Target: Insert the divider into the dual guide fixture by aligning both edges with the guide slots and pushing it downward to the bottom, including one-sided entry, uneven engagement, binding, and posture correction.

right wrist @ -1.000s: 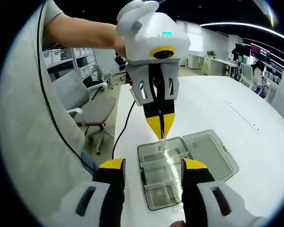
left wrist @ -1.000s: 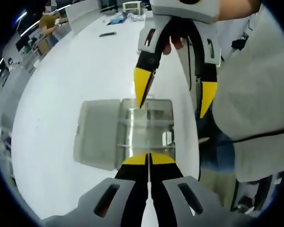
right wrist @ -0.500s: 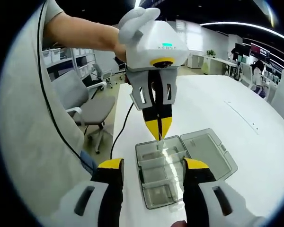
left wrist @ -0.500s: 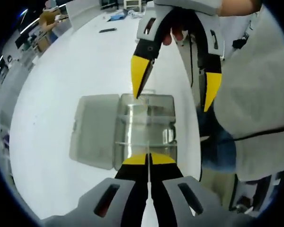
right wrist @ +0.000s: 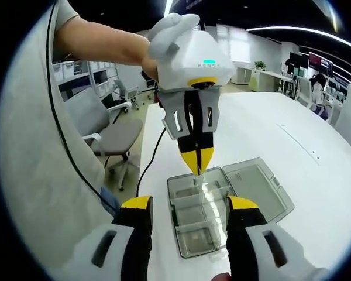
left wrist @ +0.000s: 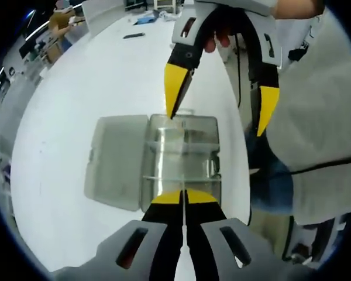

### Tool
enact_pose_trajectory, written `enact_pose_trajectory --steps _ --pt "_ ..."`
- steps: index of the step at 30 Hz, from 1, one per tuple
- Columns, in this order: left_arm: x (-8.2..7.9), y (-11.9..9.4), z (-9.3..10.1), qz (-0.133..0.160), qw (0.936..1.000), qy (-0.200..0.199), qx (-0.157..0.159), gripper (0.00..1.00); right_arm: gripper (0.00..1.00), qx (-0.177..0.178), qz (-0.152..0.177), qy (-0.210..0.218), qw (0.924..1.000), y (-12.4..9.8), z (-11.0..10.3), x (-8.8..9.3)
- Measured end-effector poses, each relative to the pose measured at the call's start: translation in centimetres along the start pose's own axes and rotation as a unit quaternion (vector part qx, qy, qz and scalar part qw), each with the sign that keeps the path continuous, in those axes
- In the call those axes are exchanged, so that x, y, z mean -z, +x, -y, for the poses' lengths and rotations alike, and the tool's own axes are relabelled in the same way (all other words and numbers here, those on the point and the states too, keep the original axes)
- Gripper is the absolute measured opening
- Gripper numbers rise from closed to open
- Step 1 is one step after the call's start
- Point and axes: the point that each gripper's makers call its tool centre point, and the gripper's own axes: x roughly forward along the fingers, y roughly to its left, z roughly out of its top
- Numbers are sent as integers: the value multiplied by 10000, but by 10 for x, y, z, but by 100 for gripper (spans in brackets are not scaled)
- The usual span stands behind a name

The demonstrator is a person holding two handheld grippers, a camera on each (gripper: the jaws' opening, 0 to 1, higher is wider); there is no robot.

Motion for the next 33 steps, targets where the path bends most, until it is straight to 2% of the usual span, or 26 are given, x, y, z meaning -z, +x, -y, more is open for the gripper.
enact_pose_trajectory --steps 33 --pt "3 7 -1 -77 9999 110 99 0 45 -13 -15 18 10000 -2 0 3"
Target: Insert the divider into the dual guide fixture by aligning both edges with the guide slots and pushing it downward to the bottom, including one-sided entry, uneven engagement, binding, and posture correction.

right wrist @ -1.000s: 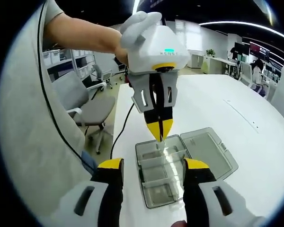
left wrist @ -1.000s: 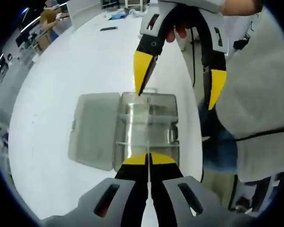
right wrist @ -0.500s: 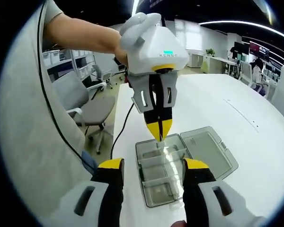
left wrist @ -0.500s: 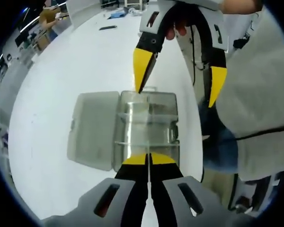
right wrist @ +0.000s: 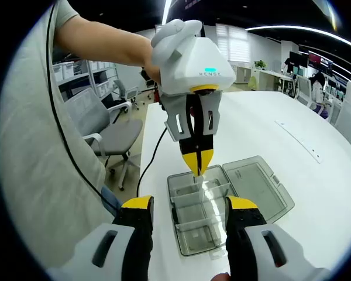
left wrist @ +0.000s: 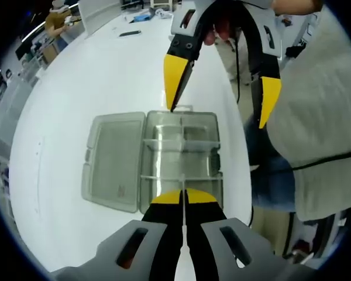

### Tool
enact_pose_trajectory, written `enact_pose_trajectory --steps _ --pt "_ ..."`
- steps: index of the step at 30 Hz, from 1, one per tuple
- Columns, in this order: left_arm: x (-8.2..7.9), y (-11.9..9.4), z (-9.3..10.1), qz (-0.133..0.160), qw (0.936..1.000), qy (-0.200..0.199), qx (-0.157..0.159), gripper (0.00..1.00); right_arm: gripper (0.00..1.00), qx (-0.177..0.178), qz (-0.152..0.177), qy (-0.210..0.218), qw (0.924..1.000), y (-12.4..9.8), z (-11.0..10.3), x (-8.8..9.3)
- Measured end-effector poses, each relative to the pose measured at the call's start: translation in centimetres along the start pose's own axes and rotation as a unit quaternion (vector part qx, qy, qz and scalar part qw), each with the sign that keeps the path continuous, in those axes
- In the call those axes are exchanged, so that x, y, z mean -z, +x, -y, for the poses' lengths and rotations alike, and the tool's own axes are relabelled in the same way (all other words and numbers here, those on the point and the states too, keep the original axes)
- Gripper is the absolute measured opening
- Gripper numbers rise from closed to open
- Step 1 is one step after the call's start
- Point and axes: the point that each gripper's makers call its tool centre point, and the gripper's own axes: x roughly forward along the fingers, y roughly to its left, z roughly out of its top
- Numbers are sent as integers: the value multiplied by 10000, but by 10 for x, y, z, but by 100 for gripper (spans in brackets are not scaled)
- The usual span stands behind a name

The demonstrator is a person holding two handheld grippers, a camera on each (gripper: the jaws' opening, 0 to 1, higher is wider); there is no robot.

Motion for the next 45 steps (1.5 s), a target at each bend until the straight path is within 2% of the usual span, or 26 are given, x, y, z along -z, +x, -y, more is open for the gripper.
enact_pose_trajectory --steps 15,34,45 --pt "2 2 -1 37 10000 -33 -6 0 45 6 -3 7 10000 -1 -1 0" --pt "6 6 -2 21 9996 -218 197 0 45 18 -1 -5 10000 -4 -2 0" --pt "8 10 -1 -12 9998 -127 165 0 44 18 -1 16 10000 -5 -2 2"
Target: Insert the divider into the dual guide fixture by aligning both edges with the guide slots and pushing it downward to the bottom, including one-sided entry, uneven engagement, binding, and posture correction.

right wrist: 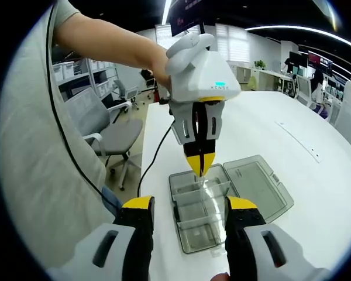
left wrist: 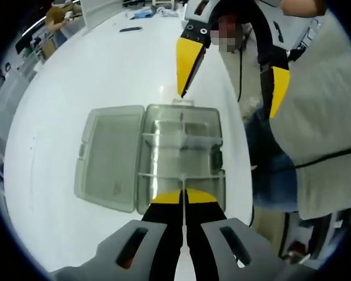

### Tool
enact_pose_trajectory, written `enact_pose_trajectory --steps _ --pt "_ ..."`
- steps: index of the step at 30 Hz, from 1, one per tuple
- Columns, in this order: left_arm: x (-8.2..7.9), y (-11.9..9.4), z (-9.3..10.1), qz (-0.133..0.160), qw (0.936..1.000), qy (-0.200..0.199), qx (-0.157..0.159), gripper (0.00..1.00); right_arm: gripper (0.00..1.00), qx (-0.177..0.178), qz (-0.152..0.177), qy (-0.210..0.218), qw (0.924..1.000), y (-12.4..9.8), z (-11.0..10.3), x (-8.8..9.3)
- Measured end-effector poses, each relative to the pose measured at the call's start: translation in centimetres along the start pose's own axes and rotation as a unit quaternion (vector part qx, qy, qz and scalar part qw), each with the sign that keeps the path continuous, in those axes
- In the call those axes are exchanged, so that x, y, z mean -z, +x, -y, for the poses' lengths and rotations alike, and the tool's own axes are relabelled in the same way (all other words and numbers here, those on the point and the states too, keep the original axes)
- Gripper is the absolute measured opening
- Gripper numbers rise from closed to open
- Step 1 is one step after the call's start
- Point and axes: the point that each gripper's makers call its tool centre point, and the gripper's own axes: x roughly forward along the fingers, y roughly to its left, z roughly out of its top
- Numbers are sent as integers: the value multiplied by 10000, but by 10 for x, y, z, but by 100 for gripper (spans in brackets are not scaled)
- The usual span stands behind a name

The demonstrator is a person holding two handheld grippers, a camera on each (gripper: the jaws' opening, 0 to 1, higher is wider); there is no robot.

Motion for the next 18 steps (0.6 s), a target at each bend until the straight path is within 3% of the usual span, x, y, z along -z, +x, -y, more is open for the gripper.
enact_pose_trajectory --steps 18 --pt "7 12 -1 -124 9999 100 -43 0 44 26 -1 64 10000 -3 -1 4"
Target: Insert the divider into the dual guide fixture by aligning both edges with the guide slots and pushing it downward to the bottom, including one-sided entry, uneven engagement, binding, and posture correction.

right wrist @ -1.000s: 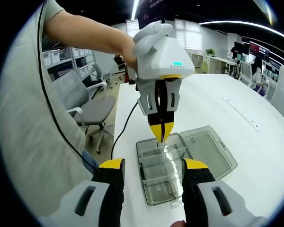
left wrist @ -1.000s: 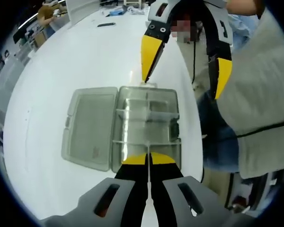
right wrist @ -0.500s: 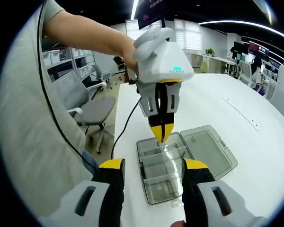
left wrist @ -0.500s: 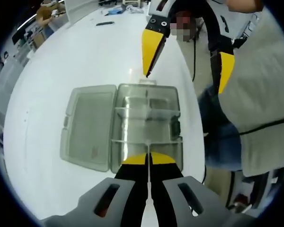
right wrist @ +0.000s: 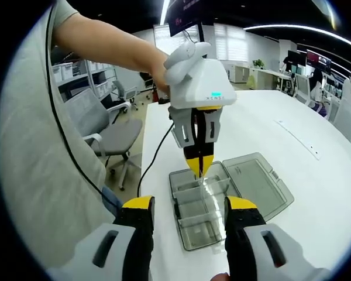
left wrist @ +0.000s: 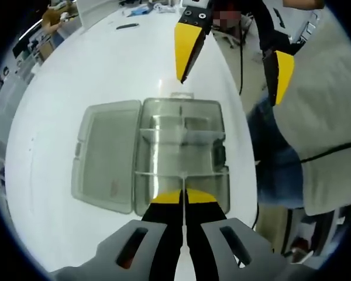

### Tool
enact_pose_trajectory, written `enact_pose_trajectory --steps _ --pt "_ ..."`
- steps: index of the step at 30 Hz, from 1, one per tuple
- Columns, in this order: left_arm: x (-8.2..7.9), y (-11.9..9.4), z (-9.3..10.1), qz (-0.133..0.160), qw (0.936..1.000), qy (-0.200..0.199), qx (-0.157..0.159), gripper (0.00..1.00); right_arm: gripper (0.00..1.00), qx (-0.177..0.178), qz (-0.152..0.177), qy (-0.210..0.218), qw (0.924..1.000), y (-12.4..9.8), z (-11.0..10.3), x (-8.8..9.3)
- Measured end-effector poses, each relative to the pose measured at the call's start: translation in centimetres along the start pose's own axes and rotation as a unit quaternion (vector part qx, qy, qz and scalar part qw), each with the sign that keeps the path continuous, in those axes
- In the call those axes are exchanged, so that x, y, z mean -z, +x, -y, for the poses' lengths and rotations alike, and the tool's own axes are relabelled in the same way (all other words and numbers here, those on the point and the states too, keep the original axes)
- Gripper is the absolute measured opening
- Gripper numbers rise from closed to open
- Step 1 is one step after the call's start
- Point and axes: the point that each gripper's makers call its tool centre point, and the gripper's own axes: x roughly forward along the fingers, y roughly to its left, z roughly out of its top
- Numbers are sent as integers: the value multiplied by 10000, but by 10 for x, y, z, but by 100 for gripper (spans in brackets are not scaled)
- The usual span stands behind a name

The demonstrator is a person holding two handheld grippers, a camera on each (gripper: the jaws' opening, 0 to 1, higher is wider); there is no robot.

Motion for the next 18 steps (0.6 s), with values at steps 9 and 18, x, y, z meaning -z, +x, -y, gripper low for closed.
enact_pose_trajectory --steps 9,18 --pt "3 7 0 -33 10000 -17 2 0 44 7 -5 40 10000 -1 2 2" --pt "5 11 0 -51 10000 -25 46 0 44 19 1 92 10000 -2 5 3"
